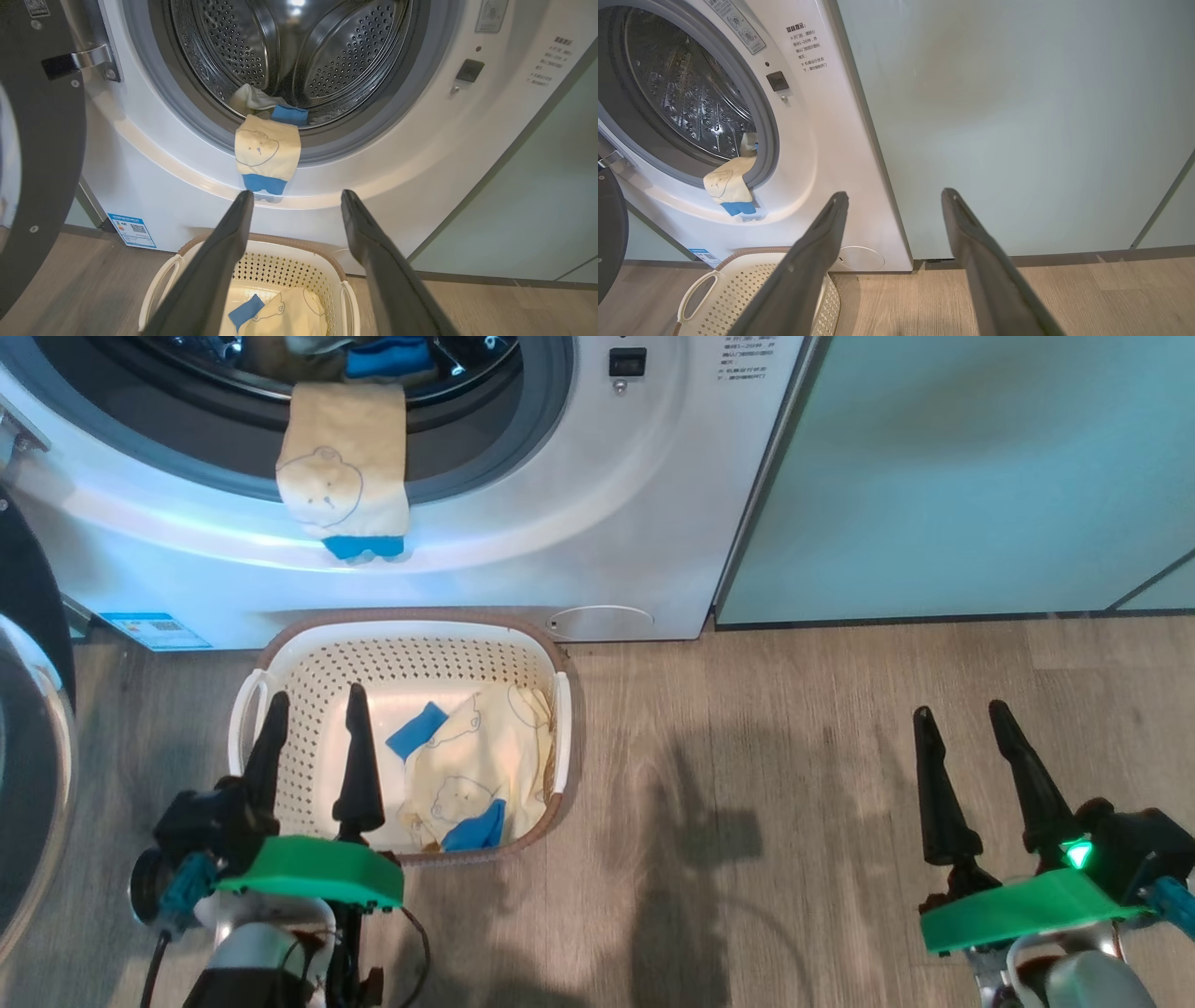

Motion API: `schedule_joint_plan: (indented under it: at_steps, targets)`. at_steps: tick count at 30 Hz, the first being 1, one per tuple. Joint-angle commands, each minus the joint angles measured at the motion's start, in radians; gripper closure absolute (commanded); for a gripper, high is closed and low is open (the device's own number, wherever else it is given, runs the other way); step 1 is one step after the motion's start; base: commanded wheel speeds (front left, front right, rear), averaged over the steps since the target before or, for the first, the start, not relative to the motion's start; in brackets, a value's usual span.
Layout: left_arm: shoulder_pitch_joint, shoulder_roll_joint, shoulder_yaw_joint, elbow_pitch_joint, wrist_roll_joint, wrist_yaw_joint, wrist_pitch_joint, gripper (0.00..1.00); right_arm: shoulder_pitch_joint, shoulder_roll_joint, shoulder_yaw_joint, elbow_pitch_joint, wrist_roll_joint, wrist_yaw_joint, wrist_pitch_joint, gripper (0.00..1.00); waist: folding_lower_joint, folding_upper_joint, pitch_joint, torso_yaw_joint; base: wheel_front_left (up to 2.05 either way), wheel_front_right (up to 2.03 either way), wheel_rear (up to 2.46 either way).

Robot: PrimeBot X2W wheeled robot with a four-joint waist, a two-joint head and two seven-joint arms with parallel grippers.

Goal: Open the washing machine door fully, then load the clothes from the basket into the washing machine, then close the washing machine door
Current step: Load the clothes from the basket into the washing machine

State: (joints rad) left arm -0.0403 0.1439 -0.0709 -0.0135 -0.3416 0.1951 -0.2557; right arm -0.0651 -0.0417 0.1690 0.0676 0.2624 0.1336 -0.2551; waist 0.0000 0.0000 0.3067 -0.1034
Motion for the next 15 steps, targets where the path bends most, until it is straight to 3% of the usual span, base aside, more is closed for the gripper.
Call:
schedule_joint_plan:
  at_steps: [1,15]
  targets:
    - [-0.031,0.004,0.039,-0.018,0.014,-0.010,-0.006,0.00,-0.011,-0.008,0.026,-0.028,-0.010,-0.003,-0.007,0.00,0.0000,0.0000,0.004,-0.001,0.00,0.00,0.00]
    - [-0.196,0.022,0.042,0.176,-0.037,-0.073,0.004,0.00,-0.047,-0.008,0.044,-0.048,0.001,-0.003,-0.007,0.00,0.0000,0.0000,0.110,-0.032,0.00,0.00,0.00]
